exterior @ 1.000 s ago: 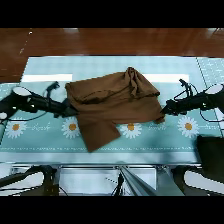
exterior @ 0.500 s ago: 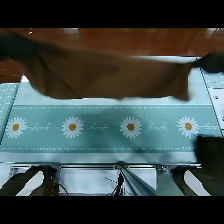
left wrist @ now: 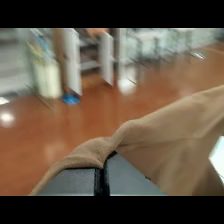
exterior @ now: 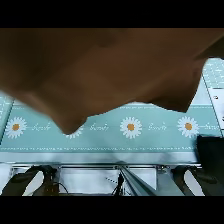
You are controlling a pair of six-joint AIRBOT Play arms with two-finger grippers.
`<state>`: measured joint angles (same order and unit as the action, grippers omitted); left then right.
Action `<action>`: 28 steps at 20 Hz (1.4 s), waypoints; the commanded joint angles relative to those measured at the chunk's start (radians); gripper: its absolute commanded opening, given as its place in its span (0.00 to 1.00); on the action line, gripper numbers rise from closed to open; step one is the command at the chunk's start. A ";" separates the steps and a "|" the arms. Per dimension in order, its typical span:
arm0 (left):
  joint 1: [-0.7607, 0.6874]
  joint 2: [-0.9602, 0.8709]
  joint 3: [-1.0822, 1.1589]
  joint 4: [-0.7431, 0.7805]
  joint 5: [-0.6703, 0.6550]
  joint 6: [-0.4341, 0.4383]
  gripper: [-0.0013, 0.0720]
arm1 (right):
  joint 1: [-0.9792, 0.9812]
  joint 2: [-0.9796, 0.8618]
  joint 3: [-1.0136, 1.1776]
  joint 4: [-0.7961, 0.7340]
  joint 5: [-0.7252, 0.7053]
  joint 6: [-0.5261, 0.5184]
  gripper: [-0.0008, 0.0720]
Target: Fold the shirts.
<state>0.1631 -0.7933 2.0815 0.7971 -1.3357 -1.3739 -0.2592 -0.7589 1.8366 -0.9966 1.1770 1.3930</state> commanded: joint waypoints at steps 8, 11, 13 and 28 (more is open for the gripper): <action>0.001 0.081 -0.044 0.191 -0.283 -0.241 0.04 | -0.001 -0.084 0.159 -0.286 0.458 0.066 0.04; 0.001 0.054 -0.197 0.190 -0.324 -0.259 0.04 | 0.000 -0.219 0.158 -0.284 0.586 0.065 0.04; 0.001 0.005 -0.306 0.191 -0.320 -0.222 0.04 | 0.028 -0.336 0.158 -0.285 0.589 0.059 0.04; -0.012 -0.860 -0.500 0.013 0.097 -0.021 0.05 | 0.150 -1.111 0.158 -0.133 0.100 0.095 0.05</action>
<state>0.1577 -1.5066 1.5848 0.9199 -1.2869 -1.4086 -0.1123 -1.7824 1.9930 -1.2301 1.3243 1.4609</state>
